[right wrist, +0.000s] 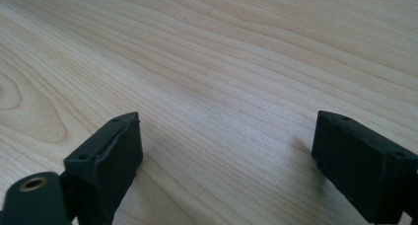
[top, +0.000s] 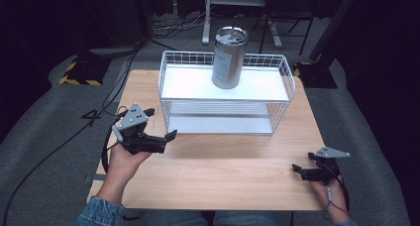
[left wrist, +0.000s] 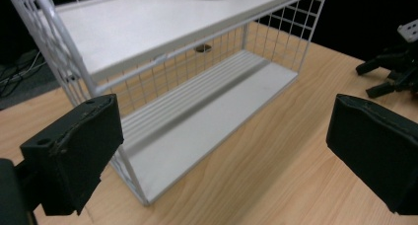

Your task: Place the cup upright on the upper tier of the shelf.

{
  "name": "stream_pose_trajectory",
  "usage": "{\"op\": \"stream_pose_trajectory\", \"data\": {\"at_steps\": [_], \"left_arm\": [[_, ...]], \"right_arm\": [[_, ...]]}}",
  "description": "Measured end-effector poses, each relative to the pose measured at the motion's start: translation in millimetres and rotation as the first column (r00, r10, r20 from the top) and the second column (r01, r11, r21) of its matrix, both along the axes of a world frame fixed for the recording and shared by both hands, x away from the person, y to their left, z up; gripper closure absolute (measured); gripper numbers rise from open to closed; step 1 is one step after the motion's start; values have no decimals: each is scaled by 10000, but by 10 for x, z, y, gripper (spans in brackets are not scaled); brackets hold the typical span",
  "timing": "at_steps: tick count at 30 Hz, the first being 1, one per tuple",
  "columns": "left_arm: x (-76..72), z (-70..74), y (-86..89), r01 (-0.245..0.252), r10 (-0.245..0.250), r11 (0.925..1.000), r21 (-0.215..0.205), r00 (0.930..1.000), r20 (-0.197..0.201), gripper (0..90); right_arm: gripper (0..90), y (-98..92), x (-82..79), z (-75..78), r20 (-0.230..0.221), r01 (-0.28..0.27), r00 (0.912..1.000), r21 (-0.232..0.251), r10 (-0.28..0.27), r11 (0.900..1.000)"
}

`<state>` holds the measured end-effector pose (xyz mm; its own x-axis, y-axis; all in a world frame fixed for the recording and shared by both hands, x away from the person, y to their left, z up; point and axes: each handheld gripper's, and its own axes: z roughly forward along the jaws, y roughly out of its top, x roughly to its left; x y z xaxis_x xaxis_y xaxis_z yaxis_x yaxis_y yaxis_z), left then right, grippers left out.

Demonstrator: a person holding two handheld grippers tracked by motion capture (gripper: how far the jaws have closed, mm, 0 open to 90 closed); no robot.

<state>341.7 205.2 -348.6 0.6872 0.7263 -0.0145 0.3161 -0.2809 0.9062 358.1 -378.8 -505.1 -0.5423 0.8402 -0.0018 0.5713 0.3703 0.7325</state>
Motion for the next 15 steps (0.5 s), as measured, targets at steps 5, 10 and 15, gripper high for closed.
{"op": "stream_pose_trajectory", "data": {"at_steps": [5, 10, 15], "left_arm": [[-62, -178, 80, -93, 94, 10000, 7, 9992, -385, 16], [-140, -395, 126, -230, 255, 9991, 358, 9971, -718, 17], [-163, -539, 155, -364, 414, 9982, 482, 9934, -1074, 17]], "right_arm": [[124, 0, 0, 0, 1, 3, 10000, -5, -3, 10000], [124, 0, 0, 0, -1, 2, 10000, -3, -2, 10000], [124, 0, 0, 0, -2, 2, 10000, -3, -2, 10000]]}}
